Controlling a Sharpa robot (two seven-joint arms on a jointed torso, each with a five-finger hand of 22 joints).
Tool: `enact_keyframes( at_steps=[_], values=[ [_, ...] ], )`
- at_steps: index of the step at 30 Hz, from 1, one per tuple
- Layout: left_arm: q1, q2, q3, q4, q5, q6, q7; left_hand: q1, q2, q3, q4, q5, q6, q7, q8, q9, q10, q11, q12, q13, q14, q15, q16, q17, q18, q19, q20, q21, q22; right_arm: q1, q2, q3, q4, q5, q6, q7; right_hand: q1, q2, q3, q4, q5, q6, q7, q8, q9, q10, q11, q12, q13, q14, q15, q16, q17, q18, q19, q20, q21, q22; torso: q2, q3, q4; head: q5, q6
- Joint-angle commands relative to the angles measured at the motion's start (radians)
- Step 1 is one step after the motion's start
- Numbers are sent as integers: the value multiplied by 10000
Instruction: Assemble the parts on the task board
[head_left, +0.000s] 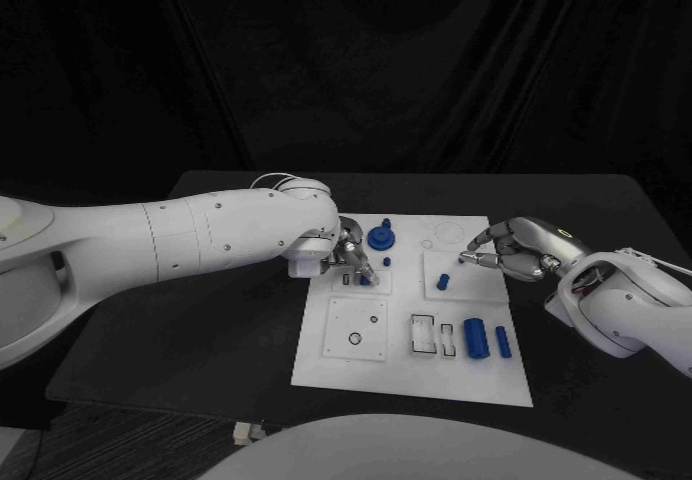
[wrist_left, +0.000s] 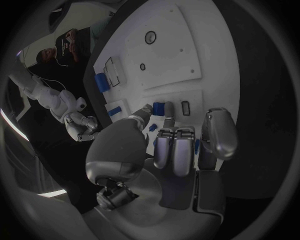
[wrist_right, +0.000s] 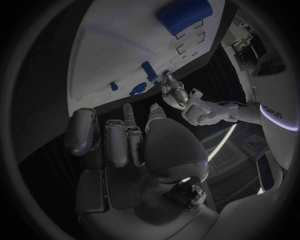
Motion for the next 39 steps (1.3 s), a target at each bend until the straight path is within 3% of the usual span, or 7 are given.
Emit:
enact_keyframes(
  at_steps=[1, 22, 30, 39],
  values=[
    [-19, 22, 6, -24, -1, 84, 57, -147, 31, -222, 120, -42, 16, 28, -48, -17, 1061, 18, -6, 2629, 997, 44, -56, 2528, 61, 27, 33, -66, 1621, -30, -11, 6, 10, -18, 38, -106, 59, 19, -78, 5, 1, 28, 12, 9, -10, 530, -14, -40, 976, 355, -39, -45, -9, 200, -69, 13, -27, 1538, -4, 4, 7, -19, -2],
    [-24, -82, 6, 15, -1, -163, 147, 415, 390, -280, 36, -39, 149, -57, -20, 34, 1061, -48, -6, 2629, 996, -3, -60, 2526, 64, 36, 1, -74, 1622, -36, -5, 6, 0, -18, 58, -111, 52, 26, -95, 7, 0, 36, 12, 9, -12, 526, -14, -47, 968, 352, -39, -57, -22, 206, -78, 14, -60, 1530, -4, 2, 7, 0, -2],
    [-24, -180, 6, 130, -1, -217, 214, 152, 84, -829, 298, -42, 165, -12, -79, 14, 1061, -14, -6, 2629, 990, 16, -86, 2511, 66, 24, 1, -134, 1611, -38, -7, 6, 0, -18, 54, -112, 52, 26, -95, 7, 0, 36, 12, 9, -12, 526, -14, -47, 968, 352, -39, -57, -22, 206, -78, 14, -60, 1530, -2, 3, 10, -11, -2],
    [-24, -238, 6, 161, 258, -369, 272, -78, -9, -1444, 726, -42, 151, -12, -149, 6, 1061, -17, -6, 2629, 989, 17, -91, 2508, 63, 33, 3, -121, 1619, -44, 3, 6, -3, -17, 50, -108, 48, 32, -99, 8, -2, 36, 12, 8, -12, 523, -13, -51, 963, 351, -38, -57, -21, 206, -79, 15, -65, 1530, -1, 3, 9, 4, -2]
  ],
)
